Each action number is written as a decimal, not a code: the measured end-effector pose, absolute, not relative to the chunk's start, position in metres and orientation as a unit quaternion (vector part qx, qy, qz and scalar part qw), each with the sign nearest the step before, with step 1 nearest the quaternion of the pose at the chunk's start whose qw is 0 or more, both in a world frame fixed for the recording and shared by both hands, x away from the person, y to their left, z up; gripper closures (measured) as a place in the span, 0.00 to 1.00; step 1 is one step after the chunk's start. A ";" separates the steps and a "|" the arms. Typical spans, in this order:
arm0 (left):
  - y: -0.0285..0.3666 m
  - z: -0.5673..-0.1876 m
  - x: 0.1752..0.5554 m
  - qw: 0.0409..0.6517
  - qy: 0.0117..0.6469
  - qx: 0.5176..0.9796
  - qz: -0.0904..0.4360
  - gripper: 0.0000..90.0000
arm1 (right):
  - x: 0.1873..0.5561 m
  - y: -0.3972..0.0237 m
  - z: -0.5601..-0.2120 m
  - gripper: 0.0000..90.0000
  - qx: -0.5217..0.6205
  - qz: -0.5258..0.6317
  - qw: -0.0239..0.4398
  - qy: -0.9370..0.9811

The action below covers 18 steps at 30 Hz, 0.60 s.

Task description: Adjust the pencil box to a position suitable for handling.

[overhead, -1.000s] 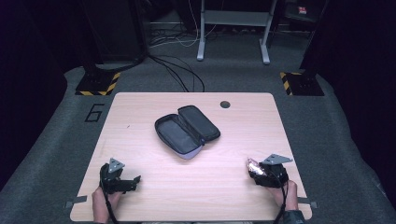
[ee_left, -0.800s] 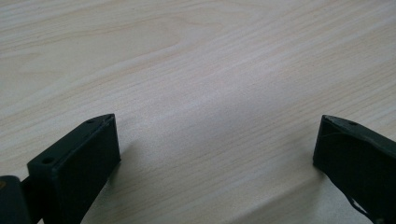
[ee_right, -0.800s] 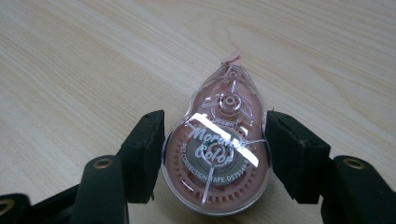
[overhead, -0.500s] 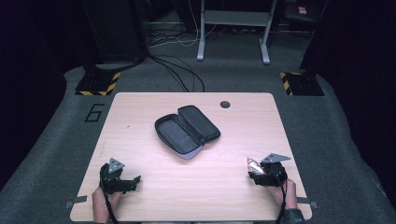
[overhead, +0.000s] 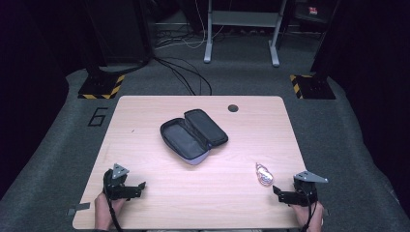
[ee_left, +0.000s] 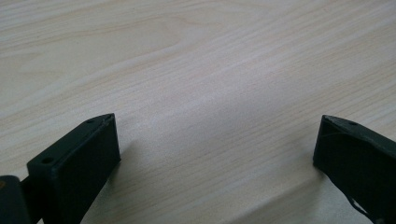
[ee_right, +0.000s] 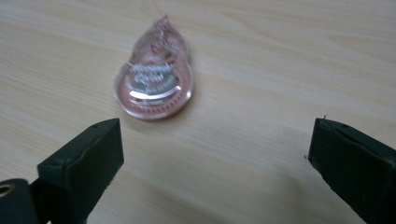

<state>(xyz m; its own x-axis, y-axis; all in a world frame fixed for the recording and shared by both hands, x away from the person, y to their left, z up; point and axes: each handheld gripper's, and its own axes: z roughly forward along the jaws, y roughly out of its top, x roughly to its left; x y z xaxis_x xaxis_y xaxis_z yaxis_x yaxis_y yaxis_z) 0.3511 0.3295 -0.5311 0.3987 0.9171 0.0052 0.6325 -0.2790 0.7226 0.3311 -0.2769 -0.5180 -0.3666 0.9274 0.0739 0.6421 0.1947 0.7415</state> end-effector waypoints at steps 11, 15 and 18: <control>0.337 -0.526 0.369 0.344 0.506 0.765 0.200 0.04 | 0.336 -0.279 -0.528 0.05 0.530 0.319 0.222 0.754; 0.338 -0.514 0.385 0.360 0.500 0.763 0.195 0.04 | 0.336 -0.279 -0.529 0.05 0.527 0.322 0.225 0.754; 0.338 -0.503 0.400 0.367 0.497 0.765 0.182 0.03 | 0.336 -0.279 -0.529 0.05 0.527 0.323 0.225 0.753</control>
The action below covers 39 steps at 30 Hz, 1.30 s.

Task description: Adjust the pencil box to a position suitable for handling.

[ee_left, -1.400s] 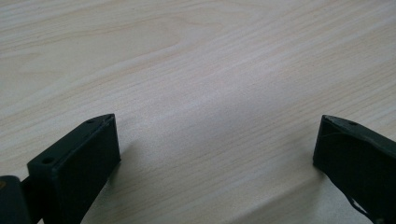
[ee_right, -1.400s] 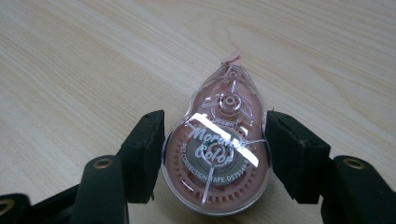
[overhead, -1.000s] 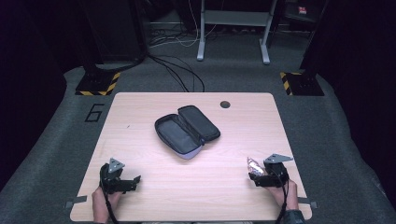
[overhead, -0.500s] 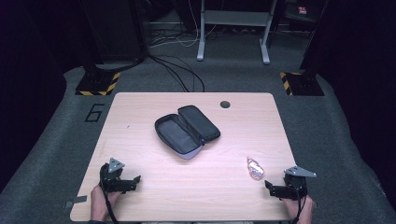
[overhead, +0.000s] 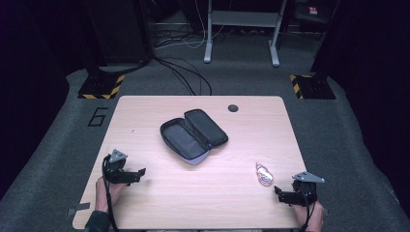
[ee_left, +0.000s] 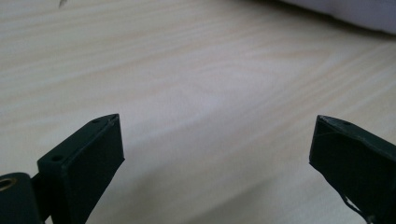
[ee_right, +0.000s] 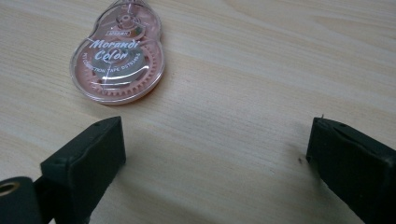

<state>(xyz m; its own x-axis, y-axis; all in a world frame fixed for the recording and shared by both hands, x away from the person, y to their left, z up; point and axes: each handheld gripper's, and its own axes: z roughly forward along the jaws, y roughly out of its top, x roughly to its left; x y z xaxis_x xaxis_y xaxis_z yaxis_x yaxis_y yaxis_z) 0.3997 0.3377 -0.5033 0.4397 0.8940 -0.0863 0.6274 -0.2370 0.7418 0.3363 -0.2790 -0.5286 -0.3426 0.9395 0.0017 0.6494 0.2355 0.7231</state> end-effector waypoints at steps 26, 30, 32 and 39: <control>0.305 -0.467 0.523 0.354 0.450 0.798 0.189 0.12 | 0.335 -0.279 -0.529 0.06 0.528 0.325 0.227 0.751; 0.299 -0.470 0.536 0.352 0.448 0.800 0.187 0.17 | 0.335 -0.280 -0.529 0.06 0.528 0.326 0.227 0.751; 0.294 -0.471 0.540 0.352 0.449 0.798 0.194 0.21 | 0.335 -0.280 -0.529 0.06 0.528 0.326 0.227 0.751; 0.288 -0.474 0.551 0.340 0.435 0.811 0.194 0.42 | 0.335 -0.279 -0.529 0.07 0.528 0.323 0.226 0.752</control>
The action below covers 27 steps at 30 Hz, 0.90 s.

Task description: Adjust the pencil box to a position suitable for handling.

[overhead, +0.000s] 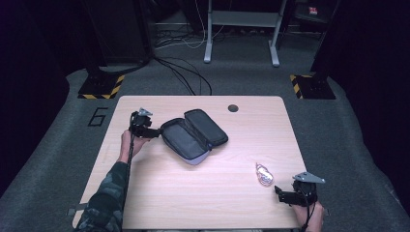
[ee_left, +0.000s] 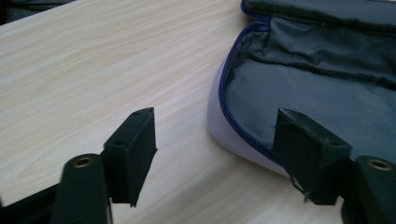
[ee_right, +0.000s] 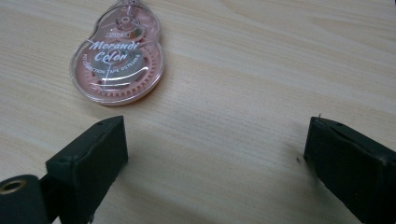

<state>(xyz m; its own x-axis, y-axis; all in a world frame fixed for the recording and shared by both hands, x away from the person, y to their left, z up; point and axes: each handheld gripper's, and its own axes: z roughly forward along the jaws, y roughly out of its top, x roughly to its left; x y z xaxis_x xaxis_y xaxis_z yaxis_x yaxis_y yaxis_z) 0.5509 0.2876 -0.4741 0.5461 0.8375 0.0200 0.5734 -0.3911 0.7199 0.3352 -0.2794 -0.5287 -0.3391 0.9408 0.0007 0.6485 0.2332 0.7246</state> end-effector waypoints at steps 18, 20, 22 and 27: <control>0.269 -0.492 0.551 0.326 0.466 0.804 0.172 0.94 | 0.335 -0.279 -0.529 0.07 0.530 0.324 0.227 0.750; 0.269 -0.494 0.547 0.338 0.484 0.790 0.168 0.94 | 0.335 -0.279 -0.529 0.07 0.530 0.325 0.226 0.750; 0.269 -0.493 0.545 0.335 0.484 0.791 0.167 0.93 | 0.335 -0.280 -0.529 0.07 0.528 0.326 0.228 0.750; 0.266 -0.491 0.532 0.331 0.484 0.793 0.165 0.92 | 0.335 -0.280 -0.529 0.07 0.527 0.326 0.229 0.750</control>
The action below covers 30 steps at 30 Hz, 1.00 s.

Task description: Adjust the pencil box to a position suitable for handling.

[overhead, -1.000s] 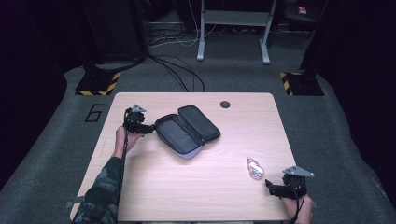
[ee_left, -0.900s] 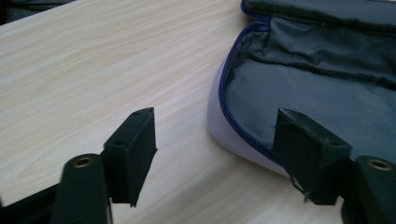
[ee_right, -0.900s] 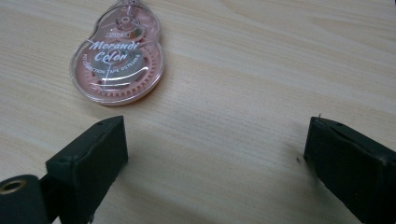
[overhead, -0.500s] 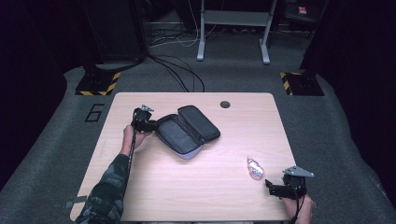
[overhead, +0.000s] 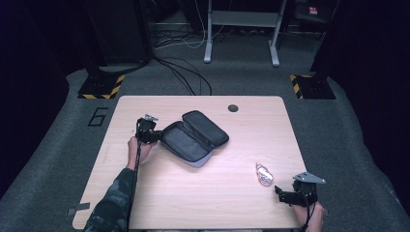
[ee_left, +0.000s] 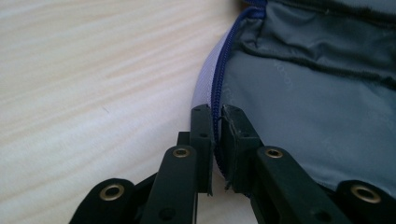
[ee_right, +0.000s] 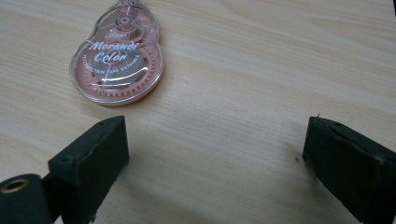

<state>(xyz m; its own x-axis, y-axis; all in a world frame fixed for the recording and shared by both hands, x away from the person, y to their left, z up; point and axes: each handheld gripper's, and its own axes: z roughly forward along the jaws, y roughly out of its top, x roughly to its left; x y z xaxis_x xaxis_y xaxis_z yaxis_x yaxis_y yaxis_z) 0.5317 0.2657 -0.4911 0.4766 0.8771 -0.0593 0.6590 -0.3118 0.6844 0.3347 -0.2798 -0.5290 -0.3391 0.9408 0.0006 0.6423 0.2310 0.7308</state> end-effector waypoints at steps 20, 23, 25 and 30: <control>0.258 -0.488 0.490 0.336 0.459 0.809 0.146 0.86 | 0.335 -0.280 -0.529 0.07 0.528 0.326 0.229 0.750; 0.256 -0.488 0.485 0.347 0.461 0.804 0.146 0.85 | 0.335 -0.280 -0.529 0.07 0.528 0.326 0.229 0.750; 0.254 -0.488 0.483 0.344 0.458 0.806 0.149 0.84 | 0.335 -0.280 -0.529 0.07 0.528 0.326 0.229 0.750; 0.250 -0.491 0.471 0.346 0.449 0.812 0.139 0.79 | 0.335 -0.280 -0.529 0.07 0.528 0.326 0.228 0.750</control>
<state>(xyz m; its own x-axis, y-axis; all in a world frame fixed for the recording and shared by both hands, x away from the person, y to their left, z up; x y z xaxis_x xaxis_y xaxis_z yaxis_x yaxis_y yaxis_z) 0.4711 0.2500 -0.4910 0.5573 0.8260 -0.0844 0.6333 -0.3572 0.6866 0.3347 -0.2798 -0.5289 -0.3382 0.9411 0.0017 0.6432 0.2299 0.7303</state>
